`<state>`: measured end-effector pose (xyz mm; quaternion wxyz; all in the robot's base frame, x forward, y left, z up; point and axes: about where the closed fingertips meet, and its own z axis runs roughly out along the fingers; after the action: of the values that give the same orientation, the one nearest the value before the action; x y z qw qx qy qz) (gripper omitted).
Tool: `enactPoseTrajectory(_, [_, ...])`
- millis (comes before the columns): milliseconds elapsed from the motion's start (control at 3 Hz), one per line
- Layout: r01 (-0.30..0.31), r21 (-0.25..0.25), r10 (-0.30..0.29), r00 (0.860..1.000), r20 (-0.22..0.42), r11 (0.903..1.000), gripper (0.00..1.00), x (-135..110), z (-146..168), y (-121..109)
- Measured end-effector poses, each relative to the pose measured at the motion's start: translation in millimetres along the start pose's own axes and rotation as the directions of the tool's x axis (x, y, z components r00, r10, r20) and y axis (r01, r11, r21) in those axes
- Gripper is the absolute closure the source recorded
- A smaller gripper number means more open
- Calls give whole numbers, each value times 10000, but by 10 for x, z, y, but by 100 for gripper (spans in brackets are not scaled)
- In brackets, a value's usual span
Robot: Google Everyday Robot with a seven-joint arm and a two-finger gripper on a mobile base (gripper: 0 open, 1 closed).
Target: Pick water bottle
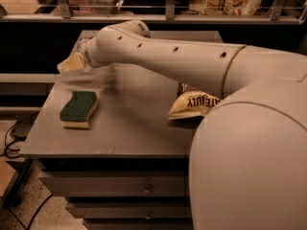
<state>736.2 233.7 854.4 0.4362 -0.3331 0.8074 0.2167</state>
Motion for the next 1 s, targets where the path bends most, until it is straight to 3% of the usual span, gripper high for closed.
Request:
enactPoseTrajectory(333, [-318,-216,318,9995,6,9993,15,16,144,6])
enactPoseTrajectory(1000, [-454,-261,457,9989,103,9986,62,-57,174,-17])
